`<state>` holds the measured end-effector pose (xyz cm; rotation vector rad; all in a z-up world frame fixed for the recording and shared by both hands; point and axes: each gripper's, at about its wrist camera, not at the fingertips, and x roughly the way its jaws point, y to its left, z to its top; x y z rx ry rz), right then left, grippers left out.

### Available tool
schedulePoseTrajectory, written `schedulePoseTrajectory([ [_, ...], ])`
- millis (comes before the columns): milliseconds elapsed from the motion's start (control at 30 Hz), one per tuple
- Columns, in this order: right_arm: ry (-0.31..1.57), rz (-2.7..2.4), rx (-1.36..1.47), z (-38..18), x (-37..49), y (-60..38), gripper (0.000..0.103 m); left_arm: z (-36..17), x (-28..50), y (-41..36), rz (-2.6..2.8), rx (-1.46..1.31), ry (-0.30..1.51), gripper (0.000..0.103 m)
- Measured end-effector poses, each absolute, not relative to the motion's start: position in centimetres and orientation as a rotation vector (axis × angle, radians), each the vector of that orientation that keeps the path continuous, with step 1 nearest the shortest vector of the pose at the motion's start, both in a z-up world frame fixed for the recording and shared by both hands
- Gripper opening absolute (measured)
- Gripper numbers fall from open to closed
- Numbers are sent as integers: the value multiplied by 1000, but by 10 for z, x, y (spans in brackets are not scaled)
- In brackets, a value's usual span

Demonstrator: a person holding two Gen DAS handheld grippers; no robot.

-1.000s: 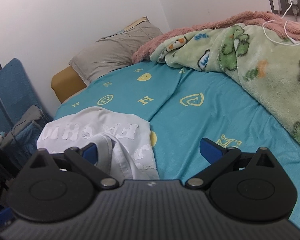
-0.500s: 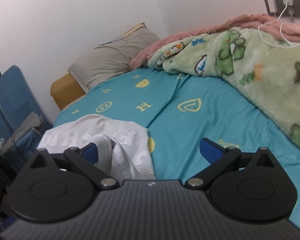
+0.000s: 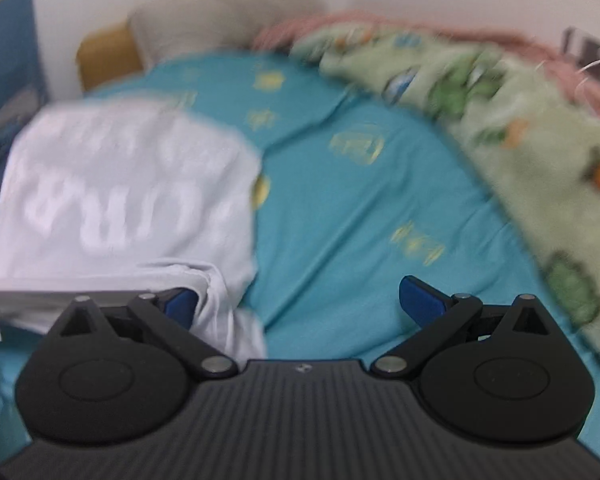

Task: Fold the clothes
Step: 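Raise the T-shirt high with both grippers and shake it open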

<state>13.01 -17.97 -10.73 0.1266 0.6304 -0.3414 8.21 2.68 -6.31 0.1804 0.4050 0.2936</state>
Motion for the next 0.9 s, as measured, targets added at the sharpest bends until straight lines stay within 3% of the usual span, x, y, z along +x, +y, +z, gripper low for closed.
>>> schedulePoseTrajectory([
  [333, 134, -391, -5, 22, 58, -183, 103, 46, 14, 26, 265, 13, 128, 67],
  [900, -287, -290, 62, 291, -115, -218, 103, 318, -170, 16, 199, -127, -284, 66],
])
